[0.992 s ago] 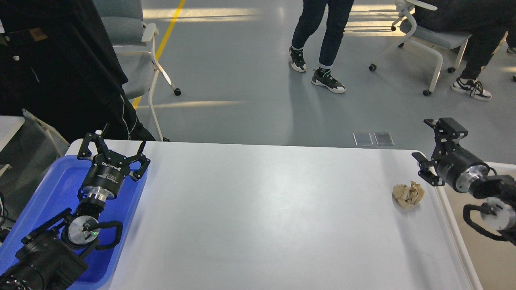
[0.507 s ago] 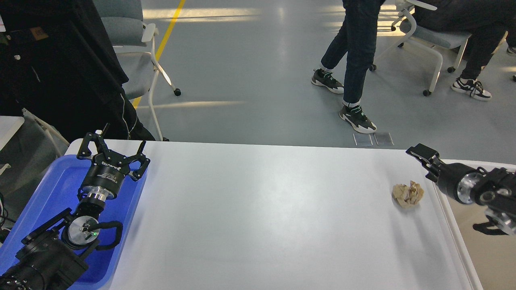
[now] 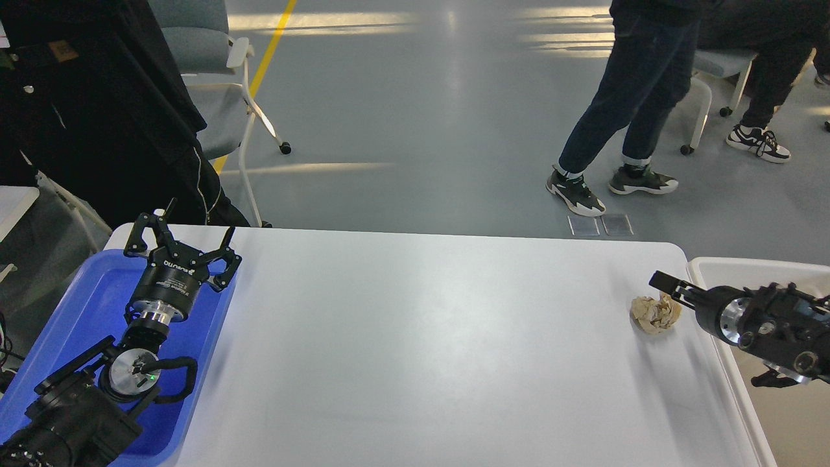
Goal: Tidy desktop
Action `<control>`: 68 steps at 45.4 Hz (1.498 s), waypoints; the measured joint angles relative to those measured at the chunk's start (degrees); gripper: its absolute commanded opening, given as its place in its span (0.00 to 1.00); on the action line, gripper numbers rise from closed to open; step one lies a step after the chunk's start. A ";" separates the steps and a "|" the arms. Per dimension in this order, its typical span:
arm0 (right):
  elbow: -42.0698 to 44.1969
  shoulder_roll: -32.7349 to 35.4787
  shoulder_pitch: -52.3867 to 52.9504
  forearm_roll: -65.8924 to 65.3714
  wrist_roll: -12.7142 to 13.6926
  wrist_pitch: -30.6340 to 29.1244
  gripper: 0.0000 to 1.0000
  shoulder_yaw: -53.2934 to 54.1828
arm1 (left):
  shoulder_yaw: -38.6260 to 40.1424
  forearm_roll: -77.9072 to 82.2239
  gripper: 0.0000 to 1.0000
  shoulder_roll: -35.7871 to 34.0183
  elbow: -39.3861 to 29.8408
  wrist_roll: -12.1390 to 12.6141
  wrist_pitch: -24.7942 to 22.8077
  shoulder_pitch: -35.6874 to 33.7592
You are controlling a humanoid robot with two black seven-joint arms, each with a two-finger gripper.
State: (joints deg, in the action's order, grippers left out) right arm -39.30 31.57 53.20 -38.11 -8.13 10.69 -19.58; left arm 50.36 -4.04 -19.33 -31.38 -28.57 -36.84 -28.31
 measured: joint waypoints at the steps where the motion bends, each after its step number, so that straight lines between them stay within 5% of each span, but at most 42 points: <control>1: 0.83 -0.71 -0.16 -0.02 -0.02 0.00 1.00 -0.20 | 0.00 -0.01 1.00 0.00 0.00 0.00 0.00 0.00; 36: 17.96 -13.63 -5.59 -0.22 -0.91 0.01 0.97 -2.38 | 0.00 -0.01 1.00 0.00 0.00 0.00 0.01 -0.06; 52: 25.46 -18.62 -8.13 -0.30 -1.36 0.05 0.37 -2.57 | 0.00 -0.01 1.00 0.00 0.00 0.00 0.03 -0.03; 58: 26.91 -19.53 -8.98 -0.34 -1.43 0.06 0.02 -2.62 | 0.00 -0.01 1.00 0.00 0.00 0.00 0.03 -0.04; 68: 27.94 -20.14 -10.00 -0.34 -1.64 0.11 0.00 -2.55 | 0.00 -0.01 1.00 0.00 0.00 0.00 0.02 -0.05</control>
State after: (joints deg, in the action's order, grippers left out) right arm -11.36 11.43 43.20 -38.44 -9.77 10.80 -22.13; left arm 50.36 -4.04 -19.34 -31.38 -28.56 -36.81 -28.37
